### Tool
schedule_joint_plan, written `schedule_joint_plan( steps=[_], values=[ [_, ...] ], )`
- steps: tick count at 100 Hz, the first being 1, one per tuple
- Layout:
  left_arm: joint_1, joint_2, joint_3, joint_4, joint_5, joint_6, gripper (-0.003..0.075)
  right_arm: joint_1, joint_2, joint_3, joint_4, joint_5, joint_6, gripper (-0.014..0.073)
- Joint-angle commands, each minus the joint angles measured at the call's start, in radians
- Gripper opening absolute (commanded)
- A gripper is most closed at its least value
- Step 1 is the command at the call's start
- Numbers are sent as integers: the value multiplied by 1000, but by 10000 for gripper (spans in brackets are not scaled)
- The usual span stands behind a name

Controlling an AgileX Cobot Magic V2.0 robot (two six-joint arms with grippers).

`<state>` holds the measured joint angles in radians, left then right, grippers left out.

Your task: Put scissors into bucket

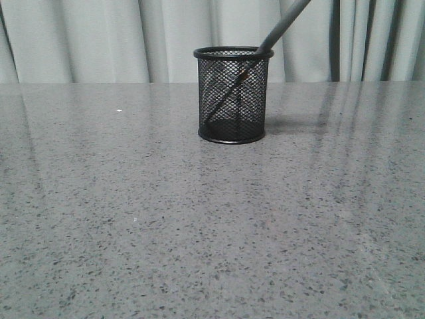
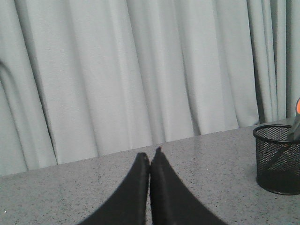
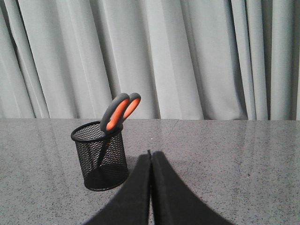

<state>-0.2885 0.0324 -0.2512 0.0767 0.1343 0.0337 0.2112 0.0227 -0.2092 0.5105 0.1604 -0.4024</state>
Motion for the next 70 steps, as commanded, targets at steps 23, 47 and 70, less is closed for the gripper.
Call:
schedule_joint_plan(
  steps=[23, 47, 70],
  values=[
    [1, 11, -27, -10, -82, -12, -21, -8, 12, -25, 5, -67, -8, -45],
    [1, 11, -25, 10, -89, -12, -21, -8, 12, -25, 5, -67, -8, -45],
    [92, 11, 60, -87, -57, -12, -21, -8, 12, -25, 5, -67, -8, -45]
  ],
)
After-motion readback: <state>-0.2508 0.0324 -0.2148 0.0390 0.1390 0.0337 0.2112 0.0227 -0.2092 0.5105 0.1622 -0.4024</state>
